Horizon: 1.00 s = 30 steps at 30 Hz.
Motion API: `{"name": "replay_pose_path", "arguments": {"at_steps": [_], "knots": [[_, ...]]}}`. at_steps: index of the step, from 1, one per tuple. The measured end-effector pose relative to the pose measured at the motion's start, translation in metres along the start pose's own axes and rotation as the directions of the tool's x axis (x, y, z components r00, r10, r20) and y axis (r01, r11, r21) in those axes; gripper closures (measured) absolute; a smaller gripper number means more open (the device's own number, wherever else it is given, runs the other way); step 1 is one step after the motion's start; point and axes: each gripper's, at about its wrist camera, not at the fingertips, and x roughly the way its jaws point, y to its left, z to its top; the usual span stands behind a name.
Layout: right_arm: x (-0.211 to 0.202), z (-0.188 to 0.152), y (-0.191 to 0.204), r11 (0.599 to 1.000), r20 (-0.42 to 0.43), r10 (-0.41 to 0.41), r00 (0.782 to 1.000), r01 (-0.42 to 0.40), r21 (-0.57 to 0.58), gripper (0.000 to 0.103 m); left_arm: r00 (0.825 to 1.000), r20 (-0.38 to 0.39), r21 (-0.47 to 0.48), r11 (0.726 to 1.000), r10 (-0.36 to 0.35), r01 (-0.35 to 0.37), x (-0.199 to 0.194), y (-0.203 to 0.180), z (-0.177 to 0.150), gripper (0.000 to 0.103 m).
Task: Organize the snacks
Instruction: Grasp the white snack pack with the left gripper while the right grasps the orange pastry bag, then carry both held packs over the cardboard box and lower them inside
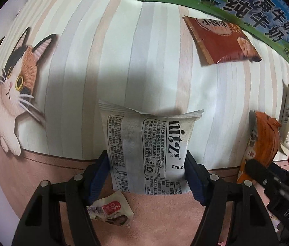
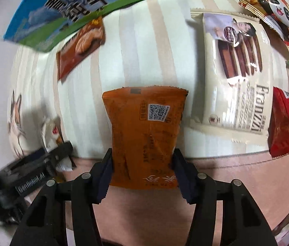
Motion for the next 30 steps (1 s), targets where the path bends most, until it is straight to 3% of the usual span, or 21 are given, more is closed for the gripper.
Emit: {"name": "replay_pose_path", "arguments": {"at_steps": [7, 10, 12, 13, 17, 23, 30], "knots": [[0.017, -0.004, 0.005, 1.000, -0.022, -0.003, 1.000, 0.003, -0.004, 0.027, 1.000, -0.007, -0.003, 1.000, 0.009, -0.009, 0.008, 0.016, 0.014, 0.035], [0.029, -0.011, 0.007, 1.000, -0.011, -0.009, 1.000, 0.009, 0.011, 0.026, 1.000, 0.008, 0.003, 1.000, 0.018, -0.018, 0.010, 0.019, 0.012, 0.035], [0.026, -0.016, 0.014, 1.000, 0.007, -0.027, 1.000, 0.027, 0.016, 0.035, 0.999, 0.023, 0.000, 1.000, 0.026, -0.026, 0.000, 0.024, 0.019, 0.042], [0.026, -0.015, 0.018, 0.999, 0.016, -0.043, 0.999, 0.043, 0.011, 0.045, 0.999, 0.028, 0.000, 1.000, 0.025, -0.025, -0.006, 0.024, 0.013, 0.044], [0.013, -0.022, 0.013, 0.999, 0.054, -0.036, 0.998, 0.036, 0.001, 0.051, 0.999, 0.031, -0.005, 1.000, -0.011, 0.011, -0.019, 0.015, 0.007, 0.047], [-0.039, -0.020, 0.017, 0.999, 0.146, 0.028, 0.989, -0.024, -0.028, 0.051, 0.992, 0.087, 0.024, 0.996, -0.086, 0.084, -0.063, -0.005, 0.005, 0.048], [-0.132, 0.015, 0.020, 0.991, 0.262, 0.133, 0.956, -0.122, -0.056, 0.051, 0.958, 0.185, 0.102, 0.974, -0.219, 0.202, -0.150, -0.035, 0.051, 0.048]]}}
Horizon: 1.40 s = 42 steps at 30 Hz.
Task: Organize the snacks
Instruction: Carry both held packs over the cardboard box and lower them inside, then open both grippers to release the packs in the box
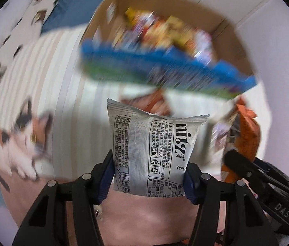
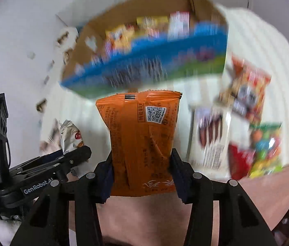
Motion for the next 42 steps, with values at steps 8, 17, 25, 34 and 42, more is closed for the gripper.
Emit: {"name": "replay_pose_path", "arguments": {"at_steps": [8, 17, 25, 34, 42], "knots": [[-0.044, 0.098, -0.010, 0.999, 0.080, 0.025, 0.996, -0.028, 0.036, 0.051, 0.999, 0.036, 0.076, 0.997, -0.019, 0.016, -0.040, -0.029, 0.123, 0.048], [-0.019, 0.186, -0.020, 0.999, 0.026, -0.050, 0.998, 0.050, 0.023, 0.051, 0.990, -0.142, 0.060, 0.998, 0.007, 0.002, 0.021, -0.038, 0.198, 0.048], [0.020, 0.204, -0.033, 0.995, -0.040, -0.103, 0.994, 0.103, 0.005, 0.051, 0.968, -0.252, 0.026, 1.000, 0.017, -0.011, 0.068, -0.035, 0.213, 0.048], [0.044, 0.204, -0.045, 0.995, -0.119, -0.102, 0.988, 0.103, 0.006, 0.026, 0.960, -0.280, 0.001, 1.000, 0.009, -0.009, 0.079, -0.028, 0.216, 0.036], [0.036, 0.204, -0.048, 0.990, -0.120, -0.137, 0.983, 0.138, 0.003, 0.009, 0.973, -0.228, 0.030, 0.999, 0.022, -0.015, 0.058, -0.027, 0.218, 0.008]]}}
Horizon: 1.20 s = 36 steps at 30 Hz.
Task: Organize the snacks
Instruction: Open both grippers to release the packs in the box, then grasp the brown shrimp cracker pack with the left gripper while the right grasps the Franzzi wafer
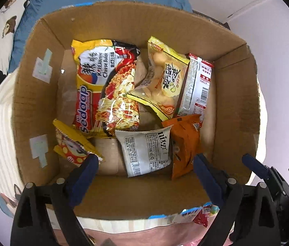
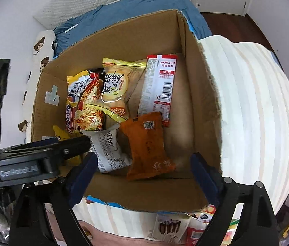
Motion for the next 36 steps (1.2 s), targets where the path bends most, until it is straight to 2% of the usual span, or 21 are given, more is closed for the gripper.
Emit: {"name": "replay_pose_path", "arguments": {"at_steps": [6, 11, 13, 17, 19, 21, 26, 29, 30, 31, 33, 36], "knots": [[-0.019, -0.008, 0.003, 0.999, 0.034, -0.042, 0.999, 0.043, -0.019, 0.007, 0.996, 0.088, 0.015, 1.000, 0.018, -0.020, -0.031, -0.001, -0.018, 0.008], [-0.045, -0.022, 0.008, 0.998, 0.096, -0.047, 0.994, 0.051, -0.038, 0.006, 0.973, 0.223, 0.019, 0.998, 0.052, -0.057, -0.064, -0.001, -0.039, 0.008], [-0.055, -0.030, 0.011, 0.998, 0.128, -0.037, 0.991, 0.042, -0.038, 0.006, 0.954, 0.293, 0.016, 0.997, 0.065, -0.072, -0.082, 0.001, -0.052, 0.008], [-0.077, -0.051, 0.014, 1.000, 0.185, 0.003, 0.983, 0.003, -0.028, 0.006, 0.890, 0.444, 0.021, 0.992, 0.105, -0.127, -0.114, 0.007, -0.090, 0.008], [-0.084, -0.068, 0.009, 0.999, 0.201, 0.051, 0.978, -0.052, -0.004, 0.006, 0.867, 0.483, 0.032, 0.988, 0.118, -0.152, -0.116, 0.009, -0.109, 0.008], [-0.084, -0.088, 0.003, 0.995, 0.199, 0.093, 0.975, -0.099, 0.018, 0.006, 0.856, 0.495, 0.035, 0.981, 0.149, -0.192, -0.110, 0.016, -0.130, 0.008], [-0.056, -0.134, -0.016, 0.992, 0.158, 0.099, 0.983, -0.109, 0.057, 0.006, 0.859, 0.457, 0.083, 0.951, 0.230, -0.299, -0.060, 0.030, -0.160, 0.008], [-0.030, -0.157, -0.024, 0.994, 0.121, 0.076, 0.990, -0.084, 0.066, 0.006, 0.884, 0.386, 0.145, 0.929, 0.265, -0.342, -0.014, 0.038, -0.165, 0.008], [-0.019, -0.166, -0.028, 0.994, 0.102, 0.071, 0.992, -0.080, 0.079, 0.006, 0.891, 0.358, 0.187, 0.914, 0.279, -0.361, 0.006, 0.038, -0.165, 0.008], [-0.012, -0.170, -0.032, 0.993, 0.088, 0.071, 0.994, -0.078, 0.087, 0.006, 0.892, 0.342, 0.212, 0.900, 0.296, -0.380, 0.020, 0.038, -0.163, 0.008], [0.000, -0.180, -0.038, 0.993, 0.075, 0.053, 0.996, -0.060, 0.099, 0.006, 0.880, 0.345, 0.273, 0.862, 0.328, -0.428, 0.044, 0.034, -0.160, 0.008], [0.012, -0.190, -0.045, 0.996, 0.086, -0.023, 0.996, 0.015, 0.090, 0.006, 0.879, 0.333, 0.376, 0.807, 0.340, -0.455, 0.070, 0.024, -0.151, 0.008]]}}
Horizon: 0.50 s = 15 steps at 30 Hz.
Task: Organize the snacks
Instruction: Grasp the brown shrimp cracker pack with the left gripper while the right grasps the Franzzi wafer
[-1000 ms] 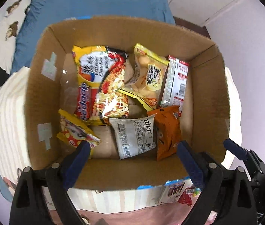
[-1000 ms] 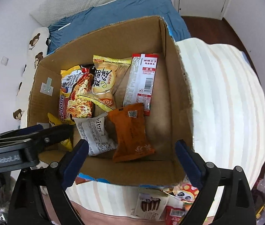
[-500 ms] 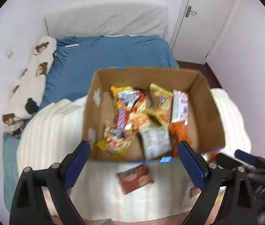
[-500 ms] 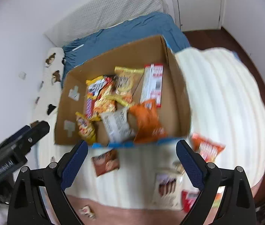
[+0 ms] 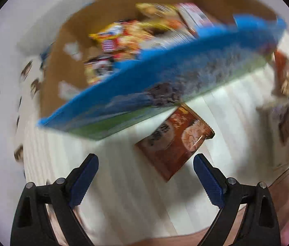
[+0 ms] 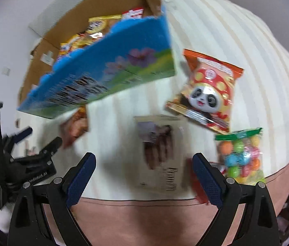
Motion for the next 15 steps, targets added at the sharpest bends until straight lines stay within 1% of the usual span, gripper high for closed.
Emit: {"name": "replay_pose_path", "arguments": {"at_steps": [3, 6, 9, 10, 11, 12, 13, 14, 15], "knots": [[0.012, -0.004, -0.007, 1.000, -0.019, -0.020, 1.000, 0.020, 0.001, 0.006, 1.000, -0.020, 0.087, 0.996, -0.011, 0.013, 0.014, -0.014, 0.012, 0.008], [0.022, -0.003, -0.013, 1.000, -0.043, -0.024, 0.999, 0.025, 0.018, 0.006, 0.997, -0.073, 0.153, 0.987, -0.035, 0.046, 0.030, -0.024, 0.022, 0.008], [0.031, -0.002, -0.017, 0.999, -0.059, -0.013, 0.998, 0.015, 0.036, 0.006, 0.993, -0.110, 0.180, 0.982, -0.046, 0.065, 0.041, -0.029, 0.028, 0.008], [0.033, -0.002, -0.017, 0.999, -0.059, -0.011, 0.998, 0.013, 0.035, 0.006, 0.991, -0.117, 0.180, 0.980, -0.061, 0.082, 0.043, -0.029, 0.030, 0.008], [0.036, -0.001, -0.017, 0.999, -0.059, -0.017, 0.998, 0.019, 0.030, 0.006, 0.990, -0.120, 0.176, 0.980, -0.074, 0.094, 0.043, -0.028, 0.031, 0.012], [0.040, 0.001, -0.014, 0.999, -0.061, -0.021, 0.998, 0.023, 0.023, 0.006, 0.986, -0.131, 0.153, 0.981, -0.100, 0.119, 0.044, -0.026, 0.031, 0.023], [0.042, 0.001, -0.013, 1.000, -0.062, -0.017, 0.998, 0.019, 0.020, 0.006, 0.982, -0.144, 0.125, 0.982, -0.126, 0.144, 0.044, -0.025, 0.031, 0.028], [0.045, 0.002, -0.011, 1.000, -0.066, -0.014, 0.998, 0.015, 0.019, 0.006, 0.979, -0.153, 0.104, 0.983, -0.136, 0.153, 0.044, -0.024, 0.031, 0.036], [0.048, 0.003, -0.010, 1.000, -0.071, -0.012, 0.997, 0.014, 0.019, 0.007, 0.974, -0.163, 0.058, 0.984, -0.156, 0.167, 0.043, -0.021, 0.030, 0.041]]}}
